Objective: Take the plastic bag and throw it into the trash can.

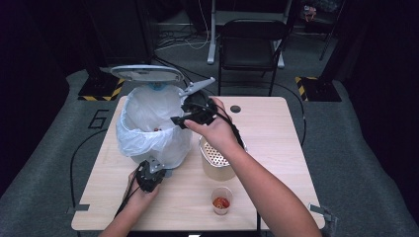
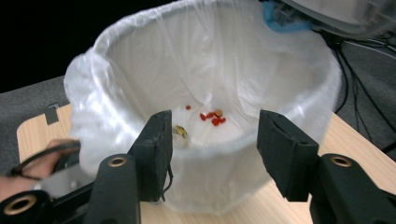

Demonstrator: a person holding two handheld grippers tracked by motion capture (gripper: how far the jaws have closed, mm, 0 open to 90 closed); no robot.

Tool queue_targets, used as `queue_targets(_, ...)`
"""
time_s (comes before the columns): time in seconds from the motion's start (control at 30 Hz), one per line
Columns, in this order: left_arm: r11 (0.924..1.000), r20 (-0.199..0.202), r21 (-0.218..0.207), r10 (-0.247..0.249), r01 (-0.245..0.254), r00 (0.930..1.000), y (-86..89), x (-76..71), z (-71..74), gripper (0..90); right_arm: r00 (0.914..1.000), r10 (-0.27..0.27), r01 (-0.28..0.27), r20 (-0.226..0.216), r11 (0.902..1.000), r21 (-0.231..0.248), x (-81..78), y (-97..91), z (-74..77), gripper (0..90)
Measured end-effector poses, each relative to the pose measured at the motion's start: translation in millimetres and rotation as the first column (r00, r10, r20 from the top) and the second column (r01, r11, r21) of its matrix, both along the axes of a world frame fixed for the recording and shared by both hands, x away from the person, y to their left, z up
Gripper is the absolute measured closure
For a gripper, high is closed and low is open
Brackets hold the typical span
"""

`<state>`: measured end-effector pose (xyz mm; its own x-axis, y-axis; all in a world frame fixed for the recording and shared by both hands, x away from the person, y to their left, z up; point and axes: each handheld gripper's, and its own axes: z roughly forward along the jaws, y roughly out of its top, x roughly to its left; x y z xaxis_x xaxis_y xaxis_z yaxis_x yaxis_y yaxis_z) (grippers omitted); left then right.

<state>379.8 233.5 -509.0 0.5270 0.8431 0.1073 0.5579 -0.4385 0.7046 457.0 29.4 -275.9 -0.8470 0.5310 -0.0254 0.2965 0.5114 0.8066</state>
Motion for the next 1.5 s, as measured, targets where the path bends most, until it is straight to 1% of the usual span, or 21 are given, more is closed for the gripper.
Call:
queue_targets(0.07, 1.0000, -0.004, -0.005, -0.001, 0.001, 1.0000, 0.2, 0.1, 0.2, 90.0, 1.0000, -0.004, 0.004, 0.007, 0.9999, -0.012, -6.4, -11.3, -2.0, 43.0)
queue_targets(0.1, 0.9999, -0.019, -0.010, 0.005, -0.005, 0.9998, -0.2, -0.9, 0.3, 90.0, 1.0000, -0.008, 0.008, 0.003, 1.0000, -0.006, -11.0, -18.6, -3.7, 41.8)
queue_targets(0.23, 0.9999, -0.016, -0.011, 0.006, -0.006, 0.9999, -0.3, -0.9, 0.0, 90.0, 0.9992, -0.032, 0.031, 0.023, 0.9994, 0.012, -27.5, -42.1, -11.5, 37.4)
queue_targets(0.27, 0.9999, -0.025, 0.007, -0.008, 0.008, 0.9997, 0.9, -0.8, 1.0, 90.0, 0.9987, -0.040, 0.040, 0.032, 0.9992, 0.010, -32.1, -48.5, -14.4, 36.3)
queue_targets(0.3, 1.0000, -0.007, 0.004, -0.007, 0.007, 0.9999, 0.9, 0.3, 0.5, 90.0, 0.9983, -0.043, 0.043, 0.039, 0.9991, 0.009, -36.6, -54.5, -18.0, 34.9)
queue_targets(0.33, 1.0000, -0.006, 0.004, -0.005, 0.005, 1.0000, 0.9, 0.2, 0.4, 90.0, 0.9980, -0.047, 0.047, 0.042, 0.9989, 0.010, -42.4, -61.8, -23.3, 33.6)
queue_targets(0.37, 1.0000, -0.022, 0.000, -0.003, 0.003, 0.9998, 0.6, -0.8, 0.6, 90.0, 0.9981, -0.049, 0.048, 0.038, 0.9987, 0.016, -47.2, -67.8, -28.1, 32.6)
queue_targets(0.4, 0.9999, -0.004, 0.009, -0.012, 0.013, 0.9999, 1.2, 0.5, 0.7, 90.0, 0.9980, -0.053, 0.052, 0.034, 0.9983, 0.028, -50.6, -71.4, -32.0, 31.5)
queue_targets(0.43, 0.9999, -0.005, 0.010, -0.012, 0.012, 0.9999, 1.1, 0.4, 0.7, 90.0, 0.9981, -0.055, 0.054, 0.026, 0.9979, 0.034, -56.4, -76.7, -37.5, 30.8)
queue_targets(0.5, 0.9998, -0.004, 0.013, -0.011, 0.011, 0.9999, 0.8, 0.3, 0.8, 90.0, 0.9967, -0.067, 0.066, 0.045, 0.9976, 0.020, -68.8, -87.7, -51.1, 28.9)
queue_targets(0.53, 1.0000, -0.025, 0.006, -0.005, 0.005, 0.9997, 0.3, -1.0, 1.0, 90.0, 0.9961, -0.076, 0.075, 0.044, 0.9970, 0.020, -73.0, -90.8, -55.7, 28.5)
queue_targets(0.6, 0.9999, -0.034, 0.009, -0.008, 0.008, 0.9994, 0.8, -1.0, 1.8, 90.0, 0.9955, -0.086, 0.086, 0.040, 0.9961, 0.023, -83.5, -101.3, -69.9, 26.4)
queue_targets(0.63, 0.9995, -0.006, 0.024, -0.021, 0.021, 0.9998, 1.8, 0.6, 1.8, 90.0, 0.9956, -0.086, 0.085, 0.038, 0.9961, 0.025, -86.6, -105.4, -74.8, 26.0)
queue_targets(0.77, 0.9995, -0.012, 0.018, -0.024, 0.025, 0.9996, 0.9, 0.7, 1.3, 90.0, 0.9953, -0.096, 0.096, 0.010, 0.9946, 0.041, -97.4, -116.8, -92.7, 25.3)
queue_targets(0.87, 0.9994, -0.016, 0.020, -0.027, 0.027, 0.9995, 1.2, 0.8, 1.7, 90.0, 0.9949, -0.101, 0.101, 0.003, 0.9940, 0.043, -104.0, -122.5, -104.1, 23.3)
queue_targets(0.9, 0.9996, -0.007, 0.019, -0.021, 0.021, 0.9997, 0.8, 0.8, 1.2, 90.0, 0.9950, -0.100, 0.100, 0.004, 0.9942, 0.040, -106.6, -124.2, -107.9, 22.2)
queue_targets(0.93, 0.9999, -0.023, 0.012, 0.002, -0.002, 0.9997, -0.2, -1.2, 1.1, 90.0, 0.9953, -0.097, 0.097, 0.004, 0.9947, 0.036, -109.4, -125.6, -111.9, 21.5)
queue_targets(0.97, 0.9995, -0.008, 0.020, -0.023, 0.023, 0.9997, 0.6, 0.7, 1.3, 90.0, 0.9961, -0.088, 0.088, 0.002, 0.9955, 0.035, -112.6, -127.0, -117.1, 20.5)
queue_targets(1.2, 0.9992, -0.010, 0.028, -0.027, 0.027, 0.9996, 0.1, 0.5, 1.6, 90.0, 0.9972, -0.069, 0.070, -0.031, 0.9972, 0.029, -124.6, -125.6, -143.4, 15.0)
queue_targets(1.4, 0.9994, -0.003, 0.024, -0.025, 0.025, 0.9997, -0.3, 0.5, 1.0, 90.0, 0.9985, -0.041, 0.043, -0.037, 0.9981, 0.044, -131.6, -120.1, -148.5, 13.3)
queue_targets(1.5, 0.9991, -0.005, 0.029, -0.031, 0.031, 0.9995, 0.1, 0.7, 1.3, 90.0, 0.9990, -0.022, 0.023, -0.039, 0.9990, 0.038, -135.5, -117.0, -150.7, 7.4)
